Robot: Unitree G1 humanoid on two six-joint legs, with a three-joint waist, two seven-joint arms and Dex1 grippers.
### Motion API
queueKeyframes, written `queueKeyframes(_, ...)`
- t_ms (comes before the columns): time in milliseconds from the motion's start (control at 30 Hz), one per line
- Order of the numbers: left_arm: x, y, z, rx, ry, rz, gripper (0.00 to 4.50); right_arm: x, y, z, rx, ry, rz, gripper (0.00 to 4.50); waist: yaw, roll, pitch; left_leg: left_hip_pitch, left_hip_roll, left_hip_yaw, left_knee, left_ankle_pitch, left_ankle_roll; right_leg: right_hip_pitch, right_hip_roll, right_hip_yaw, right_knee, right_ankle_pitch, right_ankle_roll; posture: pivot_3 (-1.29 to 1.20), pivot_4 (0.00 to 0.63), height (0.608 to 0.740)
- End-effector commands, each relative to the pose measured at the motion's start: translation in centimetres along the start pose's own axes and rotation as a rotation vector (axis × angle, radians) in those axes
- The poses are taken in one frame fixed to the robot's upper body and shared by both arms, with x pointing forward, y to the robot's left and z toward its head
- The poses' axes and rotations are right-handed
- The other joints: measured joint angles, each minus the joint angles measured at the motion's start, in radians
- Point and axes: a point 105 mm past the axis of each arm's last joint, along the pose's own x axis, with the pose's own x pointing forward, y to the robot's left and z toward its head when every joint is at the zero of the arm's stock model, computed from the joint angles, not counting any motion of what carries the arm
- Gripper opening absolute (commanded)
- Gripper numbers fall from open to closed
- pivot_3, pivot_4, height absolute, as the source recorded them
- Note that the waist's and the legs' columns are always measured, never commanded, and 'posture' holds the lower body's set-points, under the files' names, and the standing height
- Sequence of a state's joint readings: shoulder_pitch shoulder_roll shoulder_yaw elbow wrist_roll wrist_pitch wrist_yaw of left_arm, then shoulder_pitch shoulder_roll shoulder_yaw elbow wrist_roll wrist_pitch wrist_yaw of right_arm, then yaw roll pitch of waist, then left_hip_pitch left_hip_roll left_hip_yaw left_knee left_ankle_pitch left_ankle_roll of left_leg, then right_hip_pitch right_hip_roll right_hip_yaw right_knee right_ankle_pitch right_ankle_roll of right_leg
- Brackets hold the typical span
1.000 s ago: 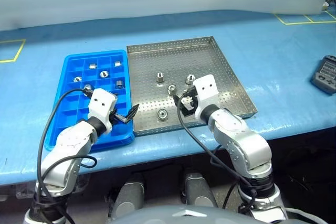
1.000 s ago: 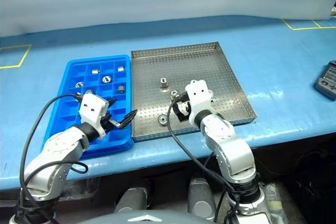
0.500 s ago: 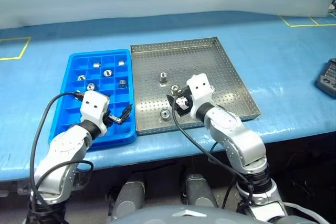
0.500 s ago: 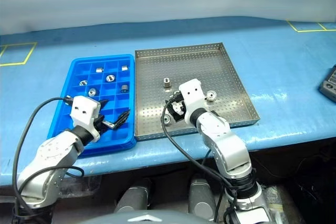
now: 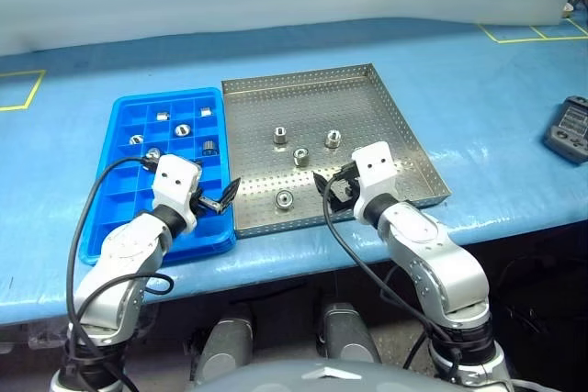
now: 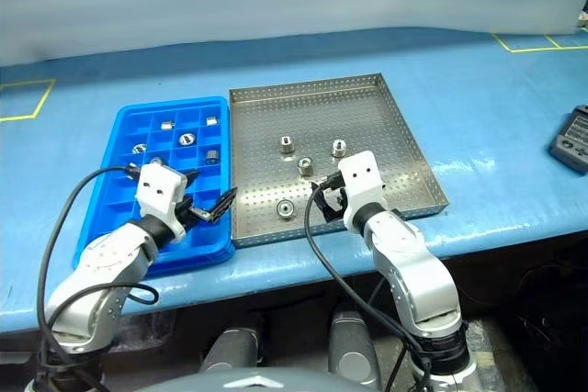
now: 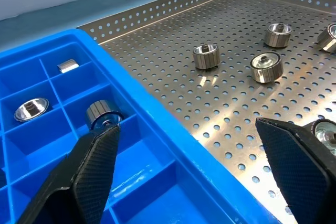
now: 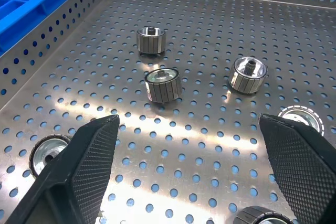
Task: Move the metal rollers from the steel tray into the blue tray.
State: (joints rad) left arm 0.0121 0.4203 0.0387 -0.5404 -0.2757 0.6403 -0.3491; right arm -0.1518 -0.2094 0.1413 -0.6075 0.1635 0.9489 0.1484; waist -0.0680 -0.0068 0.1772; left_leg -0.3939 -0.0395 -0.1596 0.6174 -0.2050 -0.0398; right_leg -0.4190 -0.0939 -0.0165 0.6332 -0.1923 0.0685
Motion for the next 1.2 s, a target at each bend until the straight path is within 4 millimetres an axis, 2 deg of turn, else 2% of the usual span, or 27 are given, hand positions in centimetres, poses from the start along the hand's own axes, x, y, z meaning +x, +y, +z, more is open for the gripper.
queueKeyframes(33, 0.3, 0.3, 1.4, 0.054, -0.036, -0.016, 4.50, -0.3, 0.2, 1.4, -0.012, -0.054, 0.003, 4.48, 0.001, 0.000, 0.000, 0.000, 0.000, 0.000, 0.000, 0.000, 0.000, 0.000, 0.000, 0.000, 0.000, 0.000, 0.000, -0.09, 0.150, 0.740)
queueKeyframes(200, 1.6, -0.4, 2.8, 0.093, -0.041, -0.133, 4.50, -0.1, 0.4, 1.6, -0.013, -0.062, 0.005, 4.48, 0.002, 0.000, 0.000, -0.001, 0.000, 0.000, 0.002, 0.000, 0.000, 0.000, 0.000, 0.000, 0.000, 0.001, 0.001, -0.10, 0.150, 0.740)
queueKeyframes(267, 2.5, -1.5, 3.1, 0.138, -0.023, -0.248, 4.50, 0.0, 0.4, 1.6, -0.006, -0.066, 0.002, 4.48, 0.001, 0.000, 0.000, -0.001, 0.000, 0.001, 0.002, 0.000, 0.001, 0.001, 0.000, 0.001, 0.000, 0.001, 0.002, -0.10, 0.150, 0.740)
queueKeyframes(467, 5.5, -3.6, 3.4, 0.316, 0.062, -0.505, 4.50, 0.3, 0.9, 1.7, 0.004, -0.074, 0.011, 4.48, -0.001, 0.000, 0.000, -0.001, -0.001, 0.001, 0.003, 0.000, 0.001, 0.001, 0.000, 0.001, 0.000, 0.001, 0.002, -0.11, 0.150, 0.740)
queueKeyframes(667, 8.1, -4.2, 3.2, 0.459, 0.166, -0.660, 4.50, 0.1, 1.3, 1.5, 0.019, -0.078, 0.009, 4.48, -0.014, 0.000, 0.000, -0.001, -0.001, 0.002, 0.002, -0.001, 0.002, 0.000, 0.000, 0.002, -0.001, 0.005, 0.008, -0.14, 0.150, 0.740)
queueKeyframes(967, 8.0, -5.8, 0.9, 0.615, 0.309, -0.894, 4.50, -0.4, 1.2, 1.3, 0.046, -0.084, -0.028, 4.48, -0.044, 0.000, 0.000, -0.002, -0.001, 0.004, 0.002, -0.002, 0.003, -0.001, 0.000, 0.005, -0.002, 0.005, 0.009, -0.20, 0.150, 0.740)
queueKeyframes(1167, 8.3, -5.5, -0.6, 0.715, 0.362, -0.897, 4.50, -0.4, 1.1, 1.3, 0.058, -0.086, -0.040, 4.48, -0.059, 0.000, 0.000, -0.002, 0.000, 0.004, 0.003, -0.002, 0.003, -0.001, 0.000, 0.005, -0.001, 0.006, 0.010, -0.21, 0.150, 0.740)
queueKeyframes(1200, 8.3, -5.5, -0.9, 0.716, 0.371, -0.897, 4.32, -0.4, 1.1, 1.3, 0.058, -0.086, -0.040, 4.50, -0.059, 0.000, 0.000, -0.002, 0.000, 0.004, 0.003, -0.002, 0.003, -0.001, 0.000, 0.006, -0.001, 0.006, 0.010, -0.21, 0.150, 0.740)
